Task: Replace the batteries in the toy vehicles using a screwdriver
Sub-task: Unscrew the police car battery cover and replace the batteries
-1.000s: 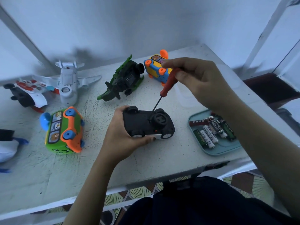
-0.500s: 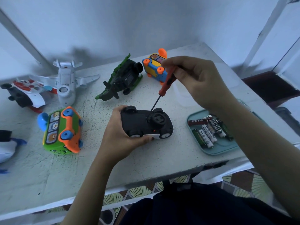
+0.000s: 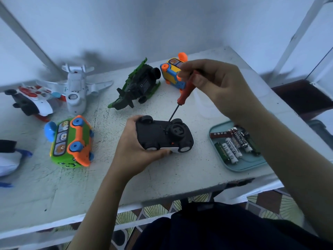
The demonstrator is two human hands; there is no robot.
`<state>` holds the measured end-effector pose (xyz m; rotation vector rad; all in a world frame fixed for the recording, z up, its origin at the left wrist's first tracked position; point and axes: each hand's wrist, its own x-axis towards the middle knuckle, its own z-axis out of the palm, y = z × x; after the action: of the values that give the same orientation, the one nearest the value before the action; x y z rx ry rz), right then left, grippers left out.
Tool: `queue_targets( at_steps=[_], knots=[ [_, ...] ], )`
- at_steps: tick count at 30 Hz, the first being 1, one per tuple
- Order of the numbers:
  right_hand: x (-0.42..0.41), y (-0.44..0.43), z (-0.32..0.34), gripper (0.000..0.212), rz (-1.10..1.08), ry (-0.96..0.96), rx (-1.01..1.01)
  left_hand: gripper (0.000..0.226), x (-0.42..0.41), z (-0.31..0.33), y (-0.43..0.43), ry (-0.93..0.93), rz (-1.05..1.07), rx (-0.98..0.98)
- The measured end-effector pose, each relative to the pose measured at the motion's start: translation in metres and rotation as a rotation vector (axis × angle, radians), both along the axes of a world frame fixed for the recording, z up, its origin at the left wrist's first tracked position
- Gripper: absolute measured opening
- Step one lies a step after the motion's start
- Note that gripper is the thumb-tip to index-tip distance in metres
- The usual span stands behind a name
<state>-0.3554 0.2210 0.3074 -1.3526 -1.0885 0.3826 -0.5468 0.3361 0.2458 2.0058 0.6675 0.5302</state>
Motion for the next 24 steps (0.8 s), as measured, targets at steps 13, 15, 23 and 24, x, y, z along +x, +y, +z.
queue_targets(
  at_steps=[13, 15, 23, 24],
  knots=[
    [-0.006, -0.003, 0.004, 0.027, -0.119, -0.010, 0.045, 0.087, 0.001, -0.001, 0.000, 0.013, 0.004, 0.017],
    [-0.006, -0.006, 0.003, 0.017, -0.110, -0.039, 0.043, 0.087, 0.001, -0.001, 0.000, 0.008, 0.003, 0.018],
    [-0.003, -0.006, 0.006, 0.032, -0.185, -0.278, -0.076, 0.090, 0.001, 0.000, 0.000, 0.007, 0.002, -0.001],
    [-0.004, -0.006, 0.006, 0.028, -0.218, -0.304, -0.076, 0.089, 0.001, -0.001, 0.001, 0.011, 0.001, 0.005]
  ],
)
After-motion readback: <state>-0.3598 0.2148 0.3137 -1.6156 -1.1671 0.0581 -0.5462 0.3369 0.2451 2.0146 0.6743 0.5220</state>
